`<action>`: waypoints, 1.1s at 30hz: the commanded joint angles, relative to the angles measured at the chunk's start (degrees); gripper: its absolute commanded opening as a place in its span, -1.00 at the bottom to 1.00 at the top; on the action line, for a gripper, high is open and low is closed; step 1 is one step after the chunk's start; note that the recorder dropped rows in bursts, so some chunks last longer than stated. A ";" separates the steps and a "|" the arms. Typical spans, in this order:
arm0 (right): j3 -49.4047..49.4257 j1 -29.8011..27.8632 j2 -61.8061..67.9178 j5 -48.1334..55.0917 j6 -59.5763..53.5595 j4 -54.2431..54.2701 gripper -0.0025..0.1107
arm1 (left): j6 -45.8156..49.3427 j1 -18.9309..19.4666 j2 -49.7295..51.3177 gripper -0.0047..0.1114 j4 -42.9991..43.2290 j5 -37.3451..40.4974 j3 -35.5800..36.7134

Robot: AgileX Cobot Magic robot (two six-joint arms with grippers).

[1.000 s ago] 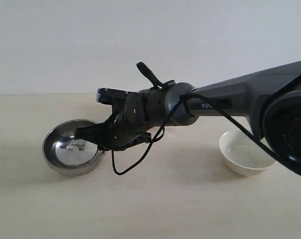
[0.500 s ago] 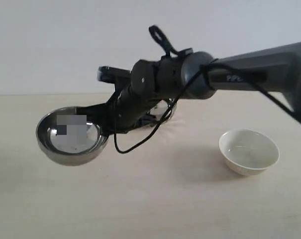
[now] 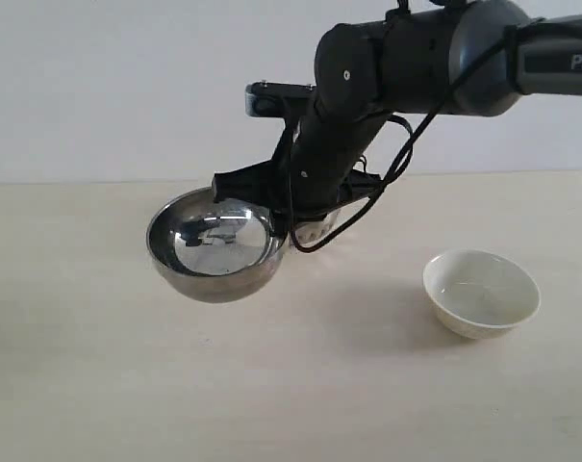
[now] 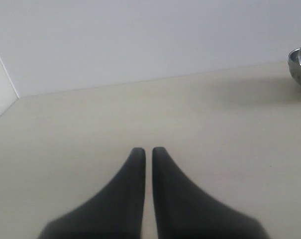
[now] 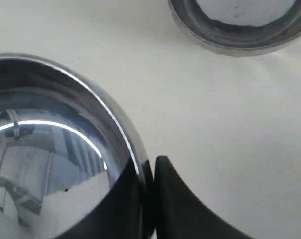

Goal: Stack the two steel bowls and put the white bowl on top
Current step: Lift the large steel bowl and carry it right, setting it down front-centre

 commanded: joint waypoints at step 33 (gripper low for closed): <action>14.89 -10.35 3.96 -15.20 -9.02 6.25 -0.96 | -0.56 0.14 -0.22 -0.85 -0.39 -0.44 0.20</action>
